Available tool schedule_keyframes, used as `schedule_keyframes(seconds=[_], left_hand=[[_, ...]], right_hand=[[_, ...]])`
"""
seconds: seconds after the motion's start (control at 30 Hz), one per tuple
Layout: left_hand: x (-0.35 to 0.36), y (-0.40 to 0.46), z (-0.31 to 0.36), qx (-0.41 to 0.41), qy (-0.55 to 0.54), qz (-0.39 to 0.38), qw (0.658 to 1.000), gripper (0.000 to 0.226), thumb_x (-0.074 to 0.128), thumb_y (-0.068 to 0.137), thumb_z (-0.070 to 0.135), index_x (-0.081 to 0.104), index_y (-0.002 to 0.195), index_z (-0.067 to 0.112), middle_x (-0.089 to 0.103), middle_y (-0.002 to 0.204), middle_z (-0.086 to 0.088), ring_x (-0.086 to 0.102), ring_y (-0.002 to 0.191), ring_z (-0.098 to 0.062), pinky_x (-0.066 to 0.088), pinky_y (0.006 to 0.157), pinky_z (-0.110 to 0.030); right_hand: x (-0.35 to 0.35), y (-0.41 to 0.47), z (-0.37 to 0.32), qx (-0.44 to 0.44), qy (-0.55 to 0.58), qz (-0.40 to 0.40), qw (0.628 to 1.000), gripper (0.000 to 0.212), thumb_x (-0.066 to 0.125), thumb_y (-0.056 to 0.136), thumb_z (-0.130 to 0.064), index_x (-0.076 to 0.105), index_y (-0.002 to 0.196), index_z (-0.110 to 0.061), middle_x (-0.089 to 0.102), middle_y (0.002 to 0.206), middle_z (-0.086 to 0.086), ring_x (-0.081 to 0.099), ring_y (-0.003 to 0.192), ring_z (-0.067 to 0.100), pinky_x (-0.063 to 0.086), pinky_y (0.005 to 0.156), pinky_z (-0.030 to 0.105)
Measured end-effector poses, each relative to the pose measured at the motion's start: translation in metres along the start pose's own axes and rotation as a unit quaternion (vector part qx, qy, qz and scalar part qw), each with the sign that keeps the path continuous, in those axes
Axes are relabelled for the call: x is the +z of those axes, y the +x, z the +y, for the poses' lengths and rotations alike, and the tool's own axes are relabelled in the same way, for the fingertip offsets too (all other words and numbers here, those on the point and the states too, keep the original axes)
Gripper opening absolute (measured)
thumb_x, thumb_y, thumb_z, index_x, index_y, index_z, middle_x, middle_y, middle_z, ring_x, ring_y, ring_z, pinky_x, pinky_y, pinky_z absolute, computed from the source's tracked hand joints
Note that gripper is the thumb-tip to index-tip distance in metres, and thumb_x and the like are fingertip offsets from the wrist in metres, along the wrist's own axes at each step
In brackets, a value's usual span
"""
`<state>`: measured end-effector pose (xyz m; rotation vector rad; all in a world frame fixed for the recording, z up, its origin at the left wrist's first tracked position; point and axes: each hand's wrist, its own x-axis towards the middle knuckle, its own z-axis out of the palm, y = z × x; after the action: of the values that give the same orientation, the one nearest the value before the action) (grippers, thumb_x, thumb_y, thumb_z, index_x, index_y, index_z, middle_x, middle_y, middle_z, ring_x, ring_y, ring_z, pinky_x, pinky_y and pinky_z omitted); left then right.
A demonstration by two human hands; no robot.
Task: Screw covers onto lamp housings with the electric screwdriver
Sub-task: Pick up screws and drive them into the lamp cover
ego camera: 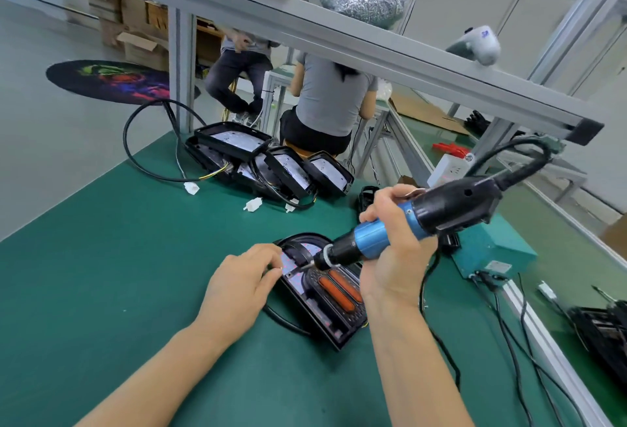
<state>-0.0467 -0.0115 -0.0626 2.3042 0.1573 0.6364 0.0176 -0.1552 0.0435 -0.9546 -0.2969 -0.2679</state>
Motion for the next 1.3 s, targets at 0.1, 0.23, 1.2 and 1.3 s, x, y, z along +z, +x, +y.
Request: schedule_keyframes(seconds=[0.1,0.23,1.2,1.3], left_hand=[[0.005,0.001,-0.004,-0.025,-0.019,-0.026,0.999,0.012,0.057,0.092,0.018,0.055,0.086,0.027,0.067,0.097,0.016,0.055,0.076,-0.014,0.042,0.075,-0.030],[0.006,0.002,-0.007,-0.027,-0.054,-0.021,0.998,0.022,0.058,0.092,0.017,0.050,0.084,0.036,0.065,0.095,0.019,0.055,0.079,-0.002,0.044,0.076,-0.023],[-0.013,0.017,0.023,-0.024,0.029,0.002,0.999,0.014,0.052,0.091,0.018,0.054,0.078,0.024,0.053,0.066,0.008,0.048,0.066,-0.014,0.033,0.060,-0.031],[-0.009,0.033,0.045,0.018,0.057,-0.002,0.998,0.018,0.047,0.093,0.018,0.055,0.077,0.018,0.051,0.061,0.005,0.049,0.067,-0.024,0.030,0.060,-0.034]], right_hand=[[0.003,-0.001,0.009,-0.013,-0.052,-0.020,0.998,0.025,0.066,0.071,0.001,0.064,0.071,-0.025,0.057,0.071,-0.002,0.051,0.061,0.018,0.046,0.062,0.026],[0.003,0.002,0.020,-0.008,-0.067,-0.024,0.997,0.020,0.065,0.071,0.001,0.061,0.071,-0.019,0.058,0.070,-0.003,0.052,0.060,0.015,0.046,0.062,0.024],[-0.050,-0.008,-0.034,-0.075,0.048,0.141,0.986,0.024,0.059,0.073,0.000,0.054,0.089,-0.018,0.053,0.068,-0.001,0.051,0.053,0.010,0.048,0.061,0.021],[-0.069,-0.008,-0.052,-0.115,0.029,0.177,0.977,0.025,0.059,0.073,0.000,0.054,0.088,-0.018,0.048,0.071,0.002,0.050,0.055,0.011,0.047,0.063,0.022]])
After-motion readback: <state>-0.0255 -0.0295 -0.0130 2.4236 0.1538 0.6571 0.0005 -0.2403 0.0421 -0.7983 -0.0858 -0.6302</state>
